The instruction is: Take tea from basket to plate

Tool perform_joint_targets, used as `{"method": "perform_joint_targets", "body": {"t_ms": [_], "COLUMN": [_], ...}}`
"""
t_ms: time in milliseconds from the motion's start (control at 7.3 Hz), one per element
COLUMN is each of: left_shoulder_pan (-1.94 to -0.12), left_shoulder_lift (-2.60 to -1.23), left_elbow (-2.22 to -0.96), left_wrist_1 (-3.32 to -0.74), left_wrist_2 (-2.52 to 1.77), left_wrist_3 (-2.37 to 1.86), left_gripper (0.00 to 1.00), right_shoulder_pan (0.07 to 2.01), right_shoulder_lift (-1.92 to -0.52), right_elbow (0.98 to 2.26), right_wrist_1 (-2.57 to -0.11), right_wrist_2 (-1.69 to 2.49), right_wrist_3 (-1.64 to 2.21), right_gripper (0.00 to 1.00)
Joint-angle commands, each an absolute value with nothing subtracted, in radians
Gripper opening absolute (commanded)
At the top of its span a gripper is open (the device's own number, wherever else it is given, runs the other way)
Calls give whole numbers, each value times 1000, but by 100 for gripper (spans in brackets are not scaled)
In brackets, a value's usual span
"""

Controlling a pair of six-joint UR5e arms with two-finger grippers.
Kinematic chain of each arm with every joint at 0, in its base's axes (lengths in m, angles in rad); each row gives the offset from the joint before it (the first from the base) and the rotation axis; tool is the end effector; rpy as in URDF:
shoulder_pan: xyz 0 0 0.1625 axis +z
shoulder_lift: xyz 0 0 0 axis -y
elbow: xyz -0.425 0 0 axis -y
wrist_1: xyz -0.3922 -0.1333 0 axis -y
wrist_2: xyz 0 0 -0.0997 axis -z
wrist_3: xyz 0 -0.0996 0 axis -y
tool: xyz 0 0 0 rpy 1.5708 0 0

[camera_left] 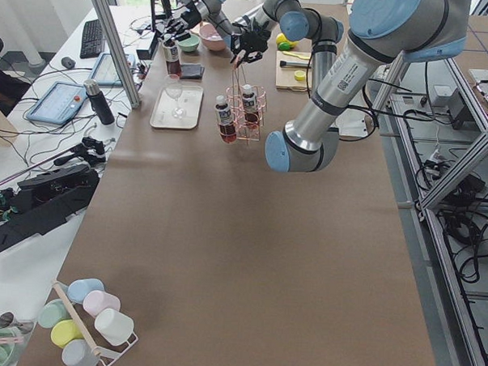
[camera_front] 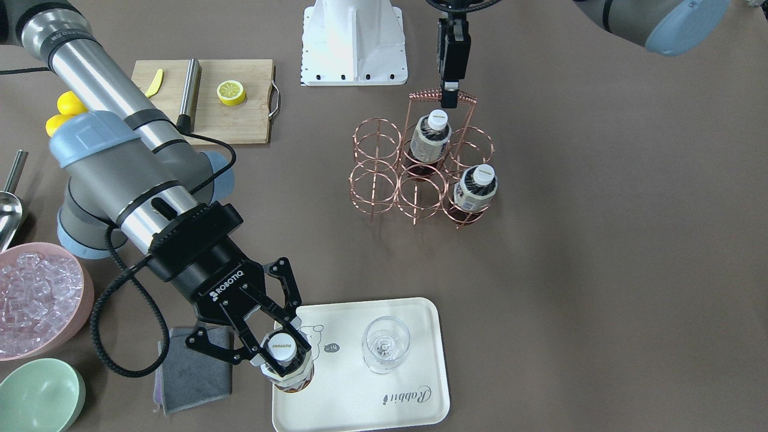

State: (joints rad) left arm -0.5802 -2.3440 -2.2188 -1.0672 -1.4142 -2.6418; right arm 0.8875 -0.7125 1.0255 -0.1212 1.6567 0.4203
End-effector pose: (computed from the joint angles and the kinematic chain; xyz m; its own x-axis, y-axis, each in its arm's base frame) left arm 0.3316 -0.3953 0.0595 -0.3226 -0.8251 -0.4638 0.7552 0.0710 -0.6516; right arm -0.3914 -0.6783 0.2028 0.6077 -0.6942 0.3856 -0.4034 0.1483 0.9029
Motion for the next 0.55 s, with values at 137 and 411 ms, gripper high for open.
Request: {"method": "perform_joint_targets", "body": {"t_ms": [137, 411], "left_shoulder_pan": [-988, -1189], "left_shoulder_lift": [-2191, -2192], "left_elbow": [-1970, -1704], "left_wrist_1": [-1381, -1567], "left_wrist_2": [-1697, -1797], "left_wrist_3": [-2371, -2300], "left_gripper": [0, 0], "right_shoulder_pan": [801, 787], "right_shoulder_lift": [-713, -716], "right_elbow": [872, 858], "right_wrist_1": [60, 90], "right_wrist_2": [1574, 1559], "right_wrist_3": [420, 420], "right_gripper": [0, 0]}}
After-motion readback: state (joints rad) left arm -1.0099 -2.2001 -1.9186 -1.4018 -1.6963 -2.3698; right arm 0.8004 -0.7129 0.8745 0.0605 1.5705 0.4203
